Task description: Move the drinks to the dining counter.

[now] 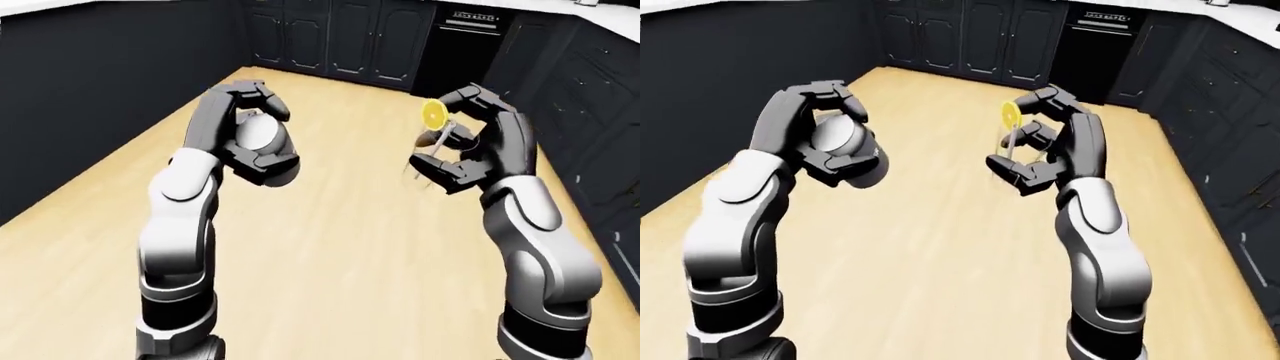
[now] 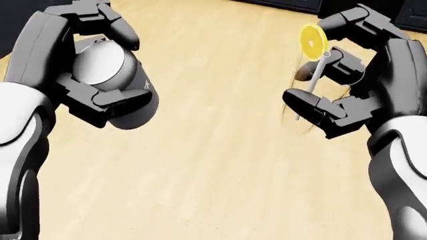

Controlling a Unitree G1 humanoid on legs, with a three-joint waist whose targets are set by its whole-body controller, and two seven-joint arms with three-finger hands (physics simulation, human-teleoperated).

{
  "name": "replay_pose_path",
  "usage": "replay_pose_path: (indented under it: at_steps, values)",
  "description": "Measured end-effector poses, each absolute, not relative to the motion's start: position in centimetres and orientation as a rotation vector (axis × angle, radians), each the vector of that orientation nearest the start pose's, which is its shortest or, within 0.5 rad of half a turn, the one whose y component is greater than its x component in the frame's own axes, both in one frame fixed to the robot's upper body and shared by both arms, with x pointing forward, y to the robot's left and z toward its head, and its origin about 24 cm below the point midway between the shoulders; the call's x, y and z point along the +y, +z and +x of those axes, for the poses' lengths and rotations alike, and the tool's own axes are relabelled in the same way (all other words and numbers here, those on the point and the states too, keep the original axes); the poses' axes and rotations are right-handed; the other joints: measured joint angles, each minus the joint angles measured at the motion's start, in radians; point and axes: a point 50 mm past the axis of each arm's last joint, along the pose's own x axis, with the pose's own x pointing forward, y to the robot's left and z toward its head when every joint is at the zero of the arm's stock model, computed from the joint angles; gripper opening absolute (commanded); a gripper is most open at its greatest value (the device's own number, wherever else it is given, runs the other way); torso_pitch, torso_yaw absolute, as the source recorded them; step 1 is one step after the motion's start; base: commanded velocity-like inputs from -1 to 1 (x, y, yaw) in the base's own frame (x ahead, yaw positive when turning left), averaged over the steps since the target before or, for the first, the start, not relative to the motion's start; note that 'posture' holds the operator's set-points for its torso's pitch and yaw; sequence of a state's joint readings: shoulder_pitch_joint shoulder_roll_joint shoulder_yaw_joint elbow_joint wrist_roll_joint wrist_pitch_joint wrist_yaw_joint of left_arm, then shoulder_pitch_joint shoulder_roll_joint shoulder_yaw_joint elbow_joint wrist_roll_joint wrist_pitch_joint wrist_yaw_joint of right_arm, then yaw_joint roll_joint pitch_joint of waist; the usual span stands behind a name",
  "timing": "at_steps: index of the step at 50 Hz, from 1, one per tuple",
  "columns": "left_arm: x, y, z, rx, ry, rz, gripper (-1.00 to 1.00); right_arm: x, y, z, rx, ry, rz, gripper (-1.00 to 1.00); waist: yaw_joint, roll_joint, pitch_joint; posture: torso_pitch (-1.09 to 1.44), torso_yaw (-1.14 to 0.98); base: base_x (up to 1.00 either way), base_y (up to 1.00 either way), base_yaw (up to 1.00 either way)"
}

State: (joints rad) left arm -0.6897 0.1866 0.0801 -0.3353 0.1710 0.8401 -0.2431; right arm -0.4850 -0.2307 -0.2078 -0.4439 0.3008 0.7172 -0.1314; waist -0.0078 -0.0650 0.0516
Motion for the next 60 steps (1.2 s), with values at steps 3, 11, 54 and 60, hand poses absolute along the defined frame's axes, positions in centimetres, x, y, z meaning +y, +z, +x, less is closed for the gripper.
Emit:
replay_pose_path:
  at_steps: [3, 11, 54, 60]
  values:
    - [14.4, 21.6, 32.2, -0.050, -0.160, 0.281, -1.00, -19.0, 20.0, 29.5, -0.135, -0.083, 0.061, -1.00, -0.027, -0.026, 0.004, 0.00, 0.00, 1.00, -0.42, 0.00]
    - [14.7, 23.3, 31.9, -0.138, -0.134, 0.280, -1.00, -18.9, 21.9, 29.0, -0.230, -0.070, 0.059, -1.00, -0.008, 0.028, -0.022, 0.00, 0.00, 1.00, -0.42, 0.00]
    - [13.9, 22.4, 31.5, -0.089, -0.195, 0.281, -1.00, -19.1, 21.4, 28.6, -0.201, -0.066, 0.040, -1.00, 0.013, 0.005, -0.016, 0.00, 0.00, 0.34, -0.13, 0.65]
    - [14.8, 22.6, 31.3, -0.105, -0.144, 0.282, -1.00, -19.1, 21.0, 28.7, -0.172, -0.060, 0.041, -1.00, 0.040, 0.053, 0.001, 0.00, 0.00, 0.00, 0.00, 1.00]
